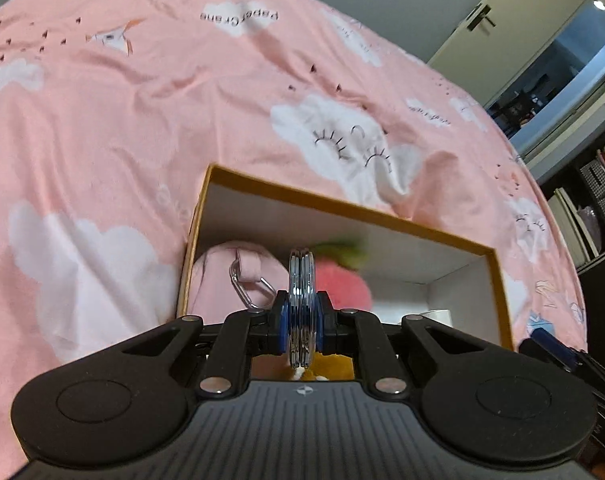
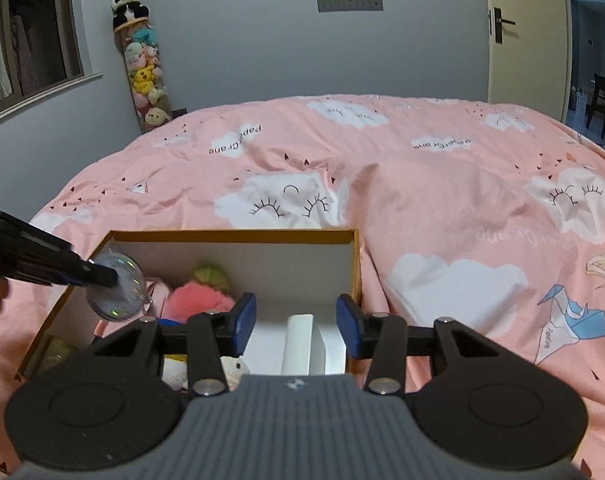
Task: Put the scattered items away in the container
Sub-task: 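Lower and release the compact with the left tool while the right tool releases the bottle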
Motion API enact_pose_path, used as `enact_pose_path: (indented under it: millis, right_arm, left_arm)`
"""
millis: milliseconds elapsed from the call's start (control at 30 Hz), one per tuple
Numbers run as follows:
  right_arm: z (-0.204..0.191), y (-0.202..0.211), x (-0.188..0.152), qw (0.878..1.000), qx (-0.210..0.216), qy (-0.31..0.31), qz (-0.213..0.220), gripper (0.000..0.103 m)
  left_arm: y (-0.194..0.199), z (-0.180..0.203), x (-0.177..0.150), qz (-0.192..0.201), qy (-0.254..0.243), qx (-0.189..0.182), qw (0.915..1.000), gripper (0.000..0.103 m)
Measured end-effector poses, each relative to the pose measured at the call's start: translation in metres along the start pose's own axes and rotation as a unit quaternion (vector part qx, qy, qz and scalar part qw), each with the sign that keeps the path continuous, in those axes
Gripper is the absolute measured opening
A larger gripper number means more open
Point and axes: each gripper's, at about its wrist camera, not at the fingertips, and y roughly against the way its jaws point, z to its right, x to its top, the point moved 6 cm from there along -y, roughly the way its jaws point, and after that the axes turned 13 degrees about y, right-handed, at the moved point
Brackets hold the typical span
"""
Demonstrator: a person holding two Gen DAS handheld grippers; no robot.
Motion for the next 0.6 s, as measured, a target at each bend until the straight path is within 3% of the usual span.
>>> enact_pose_path:
  millis: [167, 367, 600]
  right_arm:
    - [0.0, -0.005, -0.003, 1.0, 0.005, -0.005, -0.006, 0.048]
    - [0.005, -0.012, -0.01, 1.0, -0.007, -0.01, -0.023, 0.048]
    - [0.004, -0.009, -0.01, 1.0, -0.008, -0.007, -0.022, 0.048]
  left_arm:
    - [-0.01, -0.001, -0.003, -0.007, -0.012, 0.027, 0.9995, 0.015]
    - [-0.009, 0.004, -0.006, 0.004, -0.053, 0.101, 0.9935, 0.016]
    - [-0.004, 0.001, -0.006, 0.018, -0.071, 0.131, 0.9886, 0.019]
